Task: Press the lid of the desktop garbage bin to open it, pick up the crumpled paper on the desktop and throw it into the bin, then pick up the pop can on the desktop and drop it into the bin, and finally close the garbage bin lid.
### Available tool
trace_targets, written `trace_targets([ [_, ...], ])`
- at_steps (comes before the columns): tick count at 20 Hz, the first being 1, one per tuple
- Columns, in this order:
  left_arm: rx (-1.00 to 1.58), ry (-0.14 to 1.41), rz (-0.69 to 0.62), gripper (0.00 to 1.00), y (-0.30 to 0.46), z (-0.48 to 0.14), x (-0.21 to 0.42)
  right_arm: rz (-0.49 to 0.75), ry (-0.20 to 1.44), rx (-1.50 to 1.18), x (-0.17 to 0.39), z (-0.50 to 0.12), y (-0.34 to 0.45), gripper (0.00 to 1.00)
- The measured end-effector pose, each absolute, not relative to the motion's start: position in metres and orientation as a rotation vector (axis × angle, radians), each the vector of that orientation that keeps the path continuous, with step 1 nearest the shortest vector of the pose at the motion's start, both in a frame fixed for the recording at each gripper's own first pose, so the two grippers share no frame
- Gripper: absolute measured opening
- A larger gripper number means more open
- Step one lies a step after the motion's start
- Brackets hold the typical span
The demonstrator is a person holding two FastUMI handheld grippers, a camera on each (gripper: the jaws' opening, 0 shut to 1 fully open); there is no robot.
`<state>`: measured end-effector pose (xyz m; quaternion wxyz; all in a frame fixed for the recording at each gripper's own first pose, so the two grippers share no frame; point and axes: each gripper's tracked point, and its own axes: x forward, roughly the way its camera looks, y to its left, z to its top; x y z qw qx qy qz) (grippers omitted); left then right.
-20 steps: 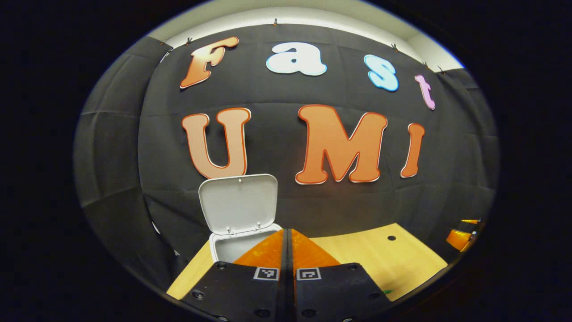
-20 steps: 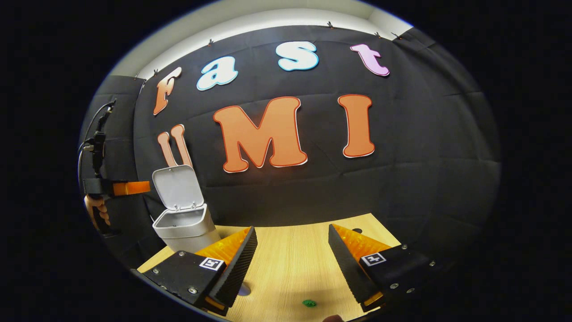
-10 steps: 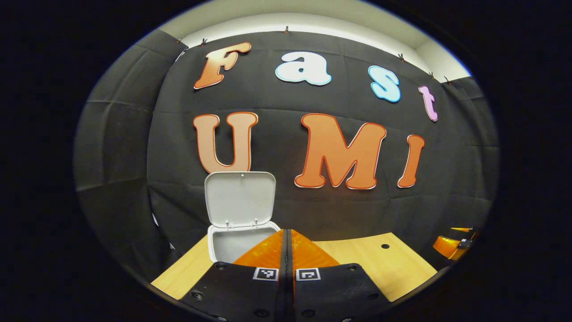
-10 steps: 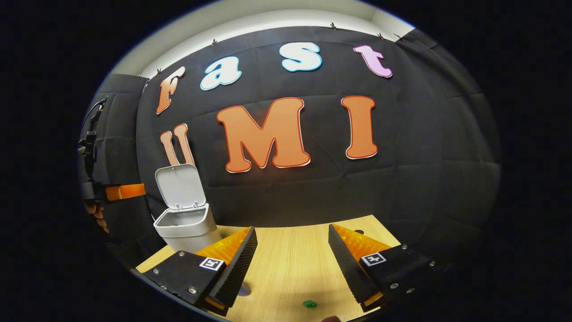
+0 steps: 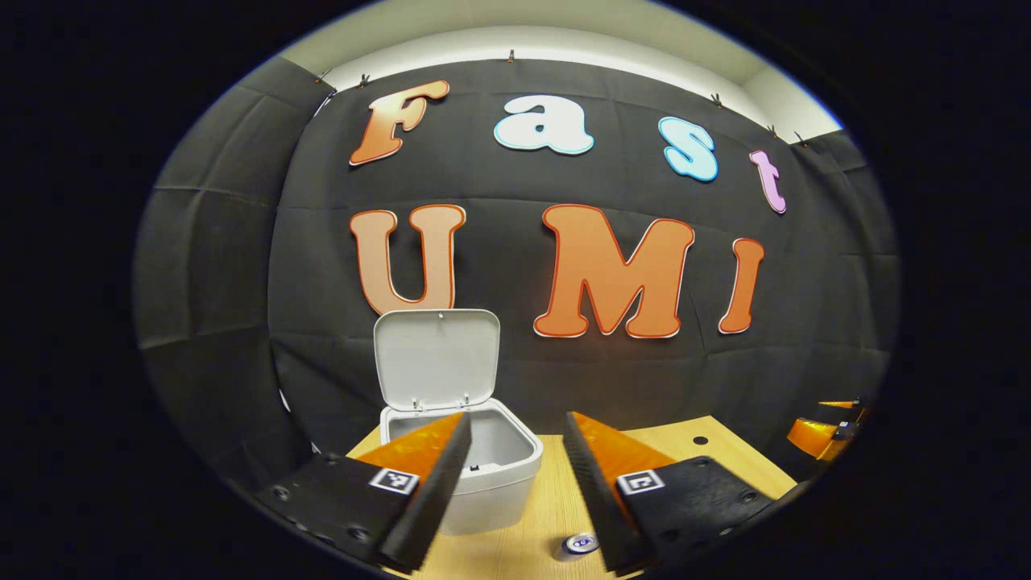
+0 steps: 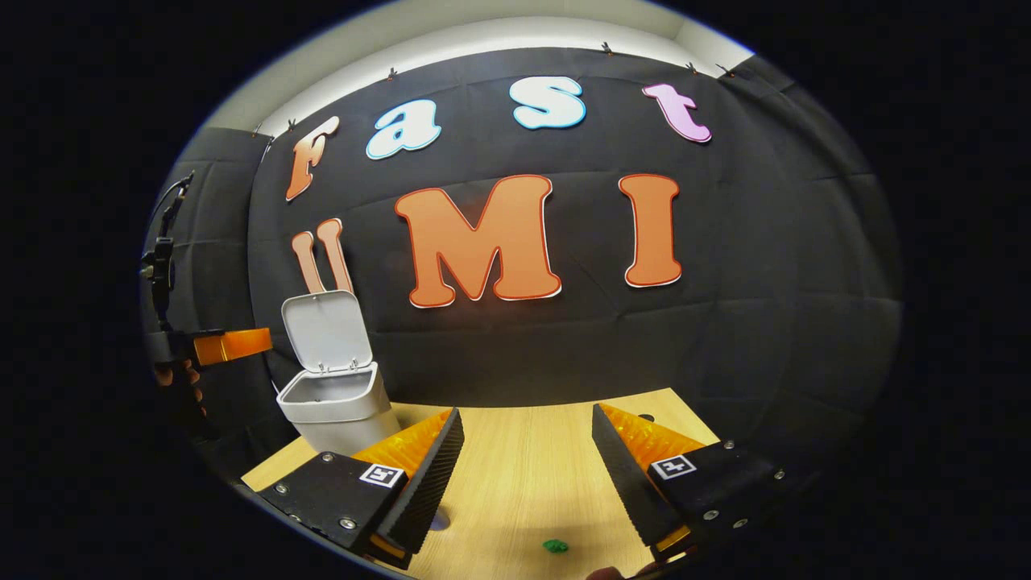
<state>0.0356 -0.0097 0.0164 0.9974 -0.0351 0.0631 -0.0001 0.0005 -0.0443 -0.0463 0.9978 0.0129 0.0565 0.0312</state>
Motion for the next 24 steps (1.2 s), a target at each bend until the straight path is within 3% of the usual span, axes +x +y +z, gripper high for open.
trace_targets([
  [1, -0.071, 0.120, 0.006, 0.87, -0.009, 0.016, 0.034, 0.064, 0.118, 0.021, -0.001, -0.047, -0.044, 0.95],
  [5, -0.066, 0.117, 0.003, 0.96, -0.011, 0.013, 0.031, 0.067, 0.150, 0.037, -0.003, -0.055, -0.047, 0.95],
  [12, -0.100, 0.155, -0.021, 0.95, -0.015, -0.008, 0.027, 0.145, 0.294, -0.050, -0.005, -0.107, -0.046, 0.95],
  [18, -0.081, 0.201, -0.001, 0.95, -0.005, -0.033, 0.024, 0.205, 0.562, -0.139, -0.007, -0.211, -0.052, 0.96],
  [24, -0.062, 0.264, 0.014, 0.96, 0.002, -0.061, 0.031, 0.151, 0.824, -0.056, -0.016, -0.315, -0.067, 0.96],
])
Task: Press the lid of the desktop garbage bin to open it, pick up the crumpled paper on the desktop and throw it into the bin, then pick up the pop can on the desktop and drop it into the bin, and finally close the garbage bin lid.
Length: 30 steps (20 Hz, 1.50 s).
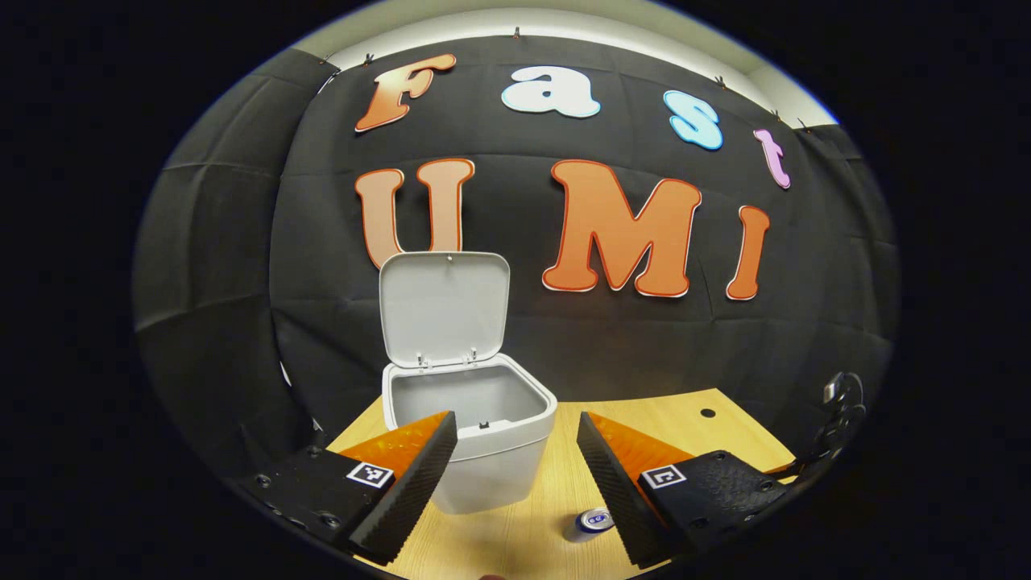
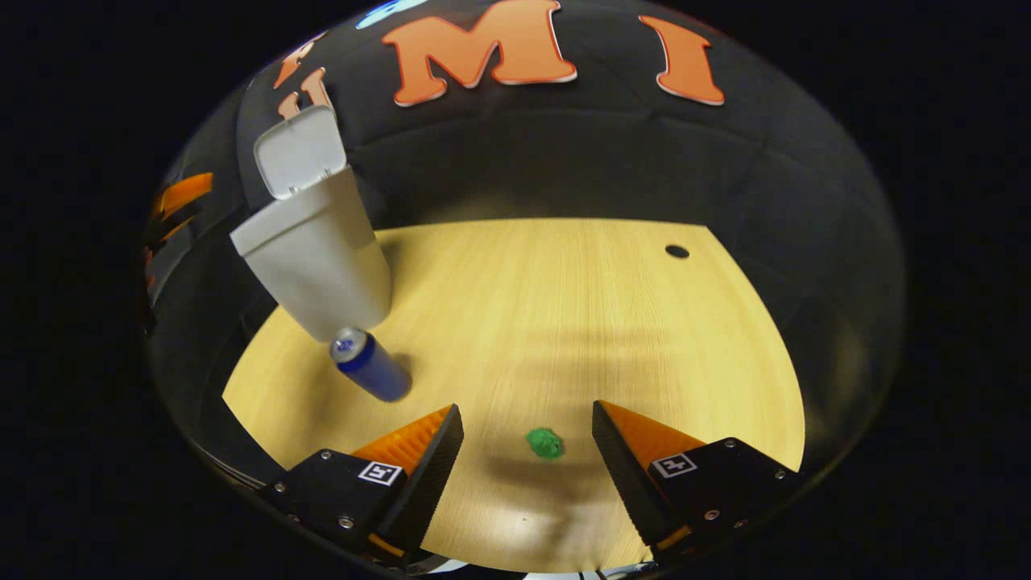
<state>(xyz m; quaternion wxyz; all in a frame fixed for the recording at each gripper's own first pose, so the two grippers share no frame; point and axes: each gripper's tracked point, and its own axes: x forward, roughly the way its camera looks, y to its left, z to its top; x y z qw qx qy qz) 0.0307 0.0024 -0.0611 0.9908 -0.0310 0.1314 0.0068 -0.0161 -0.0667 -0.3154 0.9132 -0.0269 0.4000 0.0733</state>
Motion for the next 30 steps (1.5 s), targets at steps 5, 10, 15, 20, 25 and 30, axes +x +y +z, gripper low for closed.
trace_targets([
  [5, -0.059, 0.304, 0.035, 0.96, 0.015, -0.080, 0.041, 0.133, 0.959, -0.029, -0.014, -0.369, -0.065, 0.97],
  [10, -0.054, 0.337, 0.053, 0.96, 0.028, -0.095, 0.051, 0.100, 1.013, -0.033, -0.010, -0.374, -0.070, 0.97],
  [15, -0.048, 0.358, 0.067, 0.96, 0.038, -0.105, 0.057, 0.085, 1.066, -0.064, -0.012, -0.377, -0.080, 0.89],
  [20, -0.050, 0.371, 0.077, 0.96, 0.045, -0.111, 0.059, 0.098, 1.130, -0.058, -0.017, -0.376, -0.088, 0.42],
  [25, -0.049, 0.371, 0.079, 0.97, 0.047, -0.110, 0.059, 0.098, 1.123, -0.036, 0.000, -0.348, -0.100, 0.07],
  [30, -0.053, 0.368, 0.078, 0.96, 0.046, -0.110, 0.059, 0.119, 1.131, -0.058, 0.018, -0.311, -0.117, 0.04],
])
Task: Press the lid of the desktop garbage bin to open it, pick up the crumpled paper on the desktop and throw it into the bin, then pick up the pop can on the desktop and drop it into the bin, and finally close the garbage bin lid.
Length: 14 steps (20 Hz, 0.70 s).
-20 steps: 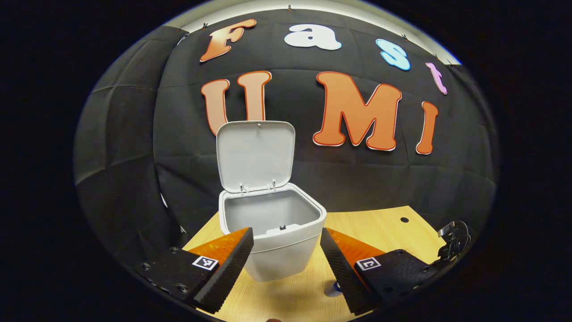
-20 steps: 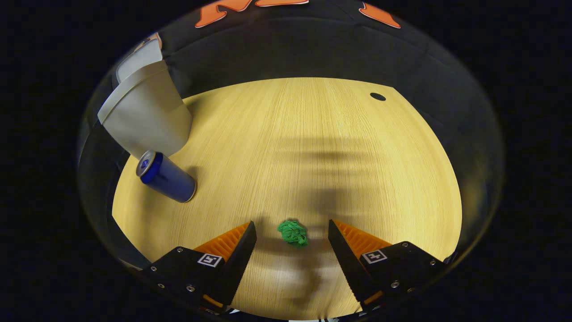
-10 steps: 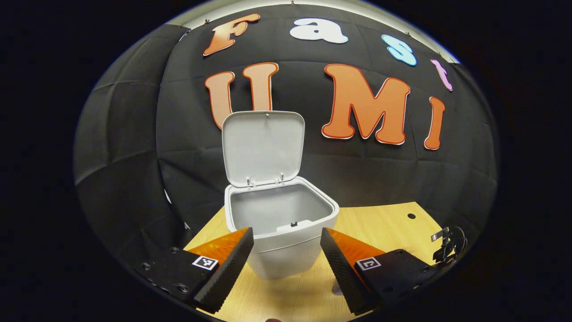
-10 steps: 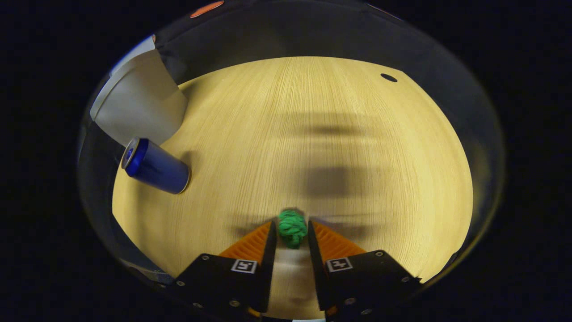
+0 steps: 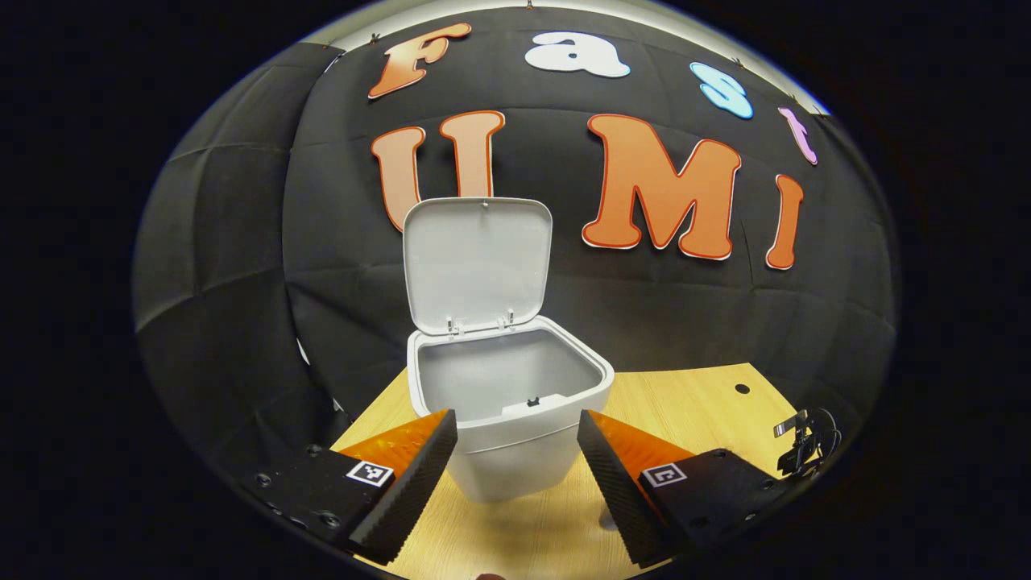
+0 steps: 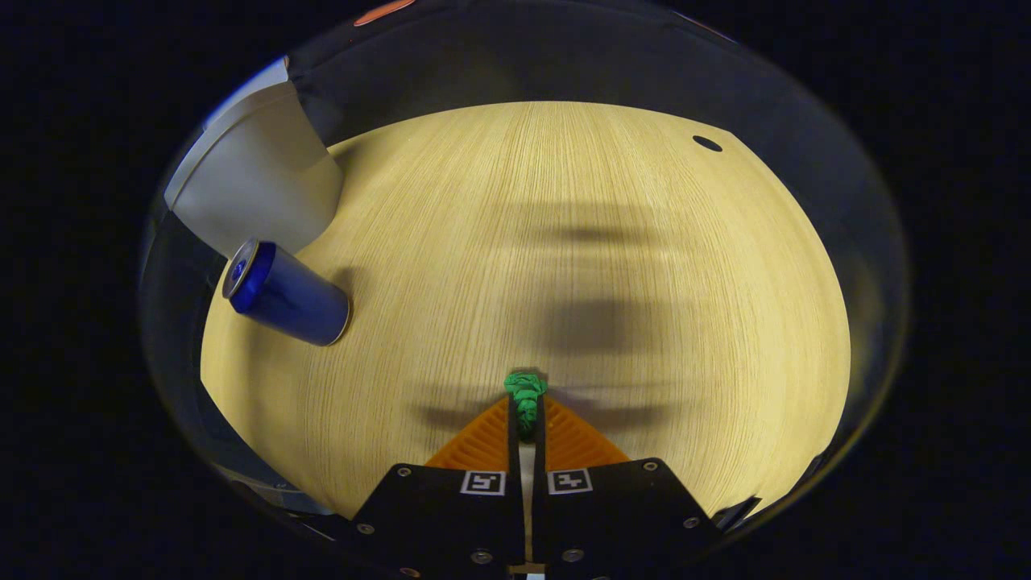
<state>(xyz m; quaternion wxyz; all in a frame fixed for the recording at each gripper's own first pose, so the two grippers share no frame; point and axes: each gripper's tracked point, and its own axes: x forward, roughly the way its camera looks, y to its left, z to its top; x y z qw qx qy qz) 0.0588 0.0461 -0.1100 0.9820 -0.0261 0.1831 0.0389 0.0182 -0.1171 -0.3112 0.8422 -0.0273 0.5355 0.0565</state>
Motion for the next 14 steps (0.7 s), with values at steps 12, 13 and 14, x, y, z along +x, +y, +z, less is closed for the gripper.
trace_targets([
  [12, -0.055, 0.355, 0.028, 0.96, 0.025, -0.105, 0.056, 0.152, 0.924, -0.118, 0.093, -0.116, -0.144, 0.05],
  [13, -0.059, 0.354, 0.024, 0.96, 0.021, -0.104, 0.057, 0.152, 0.894, -0.121, 0.100, -0.090, -0.148, 0.05],
  [14, -0.059, 0.353, 0.018, 0.96, 0.020, -0.103, 0.056, 0.149, 0.861, -0.124, 0.103, -0.072, -0.148, 0.04],
])
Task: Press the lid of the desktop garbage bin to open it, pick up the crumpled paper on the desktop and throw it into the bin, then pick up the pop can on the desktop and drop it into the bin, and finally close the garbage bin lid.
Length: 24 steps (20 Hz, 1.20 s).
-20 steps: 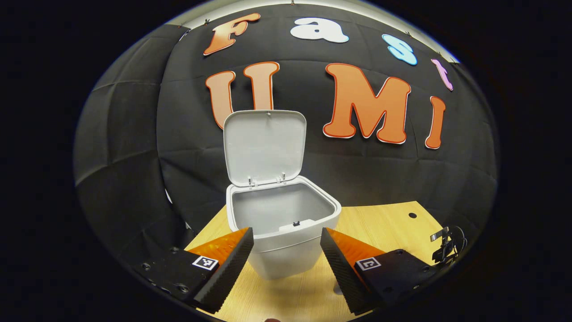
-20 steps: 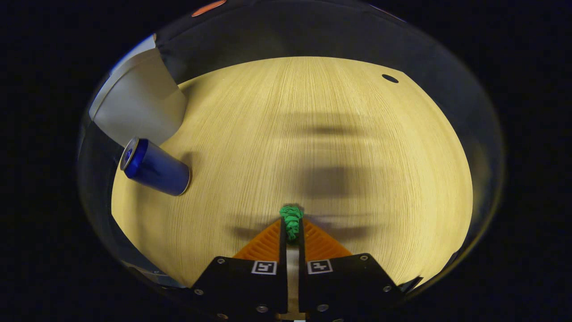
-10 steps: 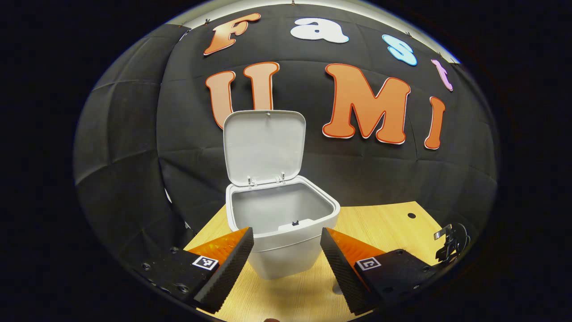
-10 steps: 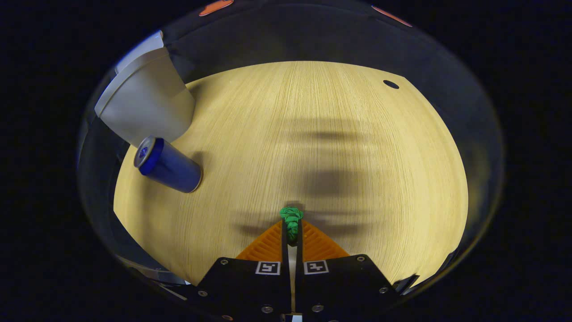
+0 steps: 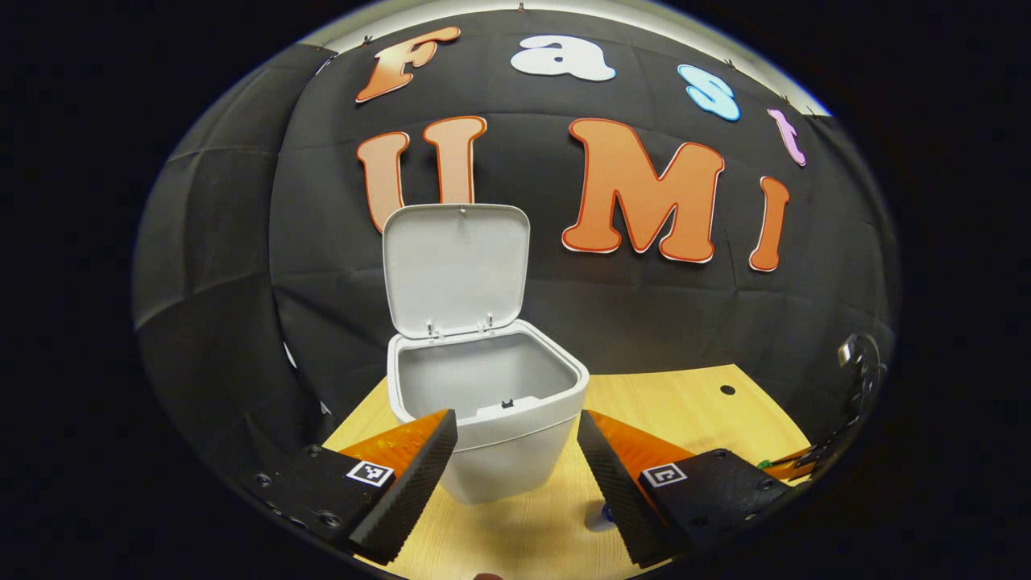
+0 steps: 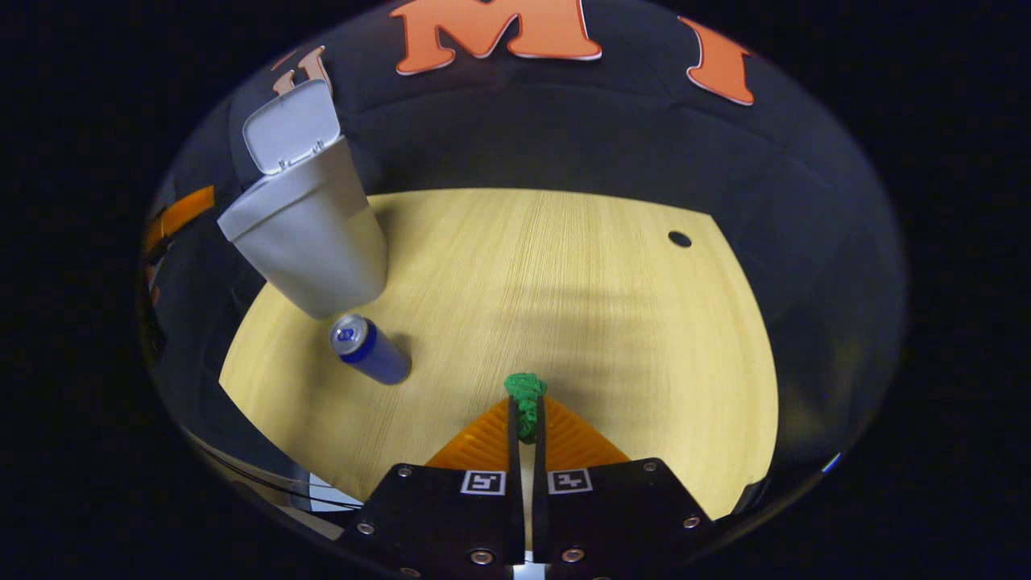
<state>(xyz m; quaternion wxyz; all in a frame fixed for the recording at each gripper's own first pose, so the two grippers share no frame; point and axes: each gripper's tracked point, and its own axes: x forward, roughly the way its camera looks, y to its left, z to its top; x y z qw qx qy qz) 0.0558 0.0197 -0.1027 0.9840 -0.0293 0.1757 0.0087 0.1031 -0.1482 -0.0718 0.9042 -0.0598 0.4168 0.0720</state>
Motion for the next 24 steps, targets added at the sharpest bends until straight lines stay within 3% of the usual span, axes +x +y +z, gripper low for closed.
trace_targets([
  [11, -0.054, 0.326, -0.002, 0.96, 0.016, -0.095, 0.034, 0.192, 0.510, -0.165, 0.147, 0.097, -0.118, 0.04],
  [24, -0.101, 0.313, 0.123, 0.96, 0.099, -0.092, -0.023, 0.551, 0.260, -0.220, 0.179, 0.196, 0.096, 0.04],
])
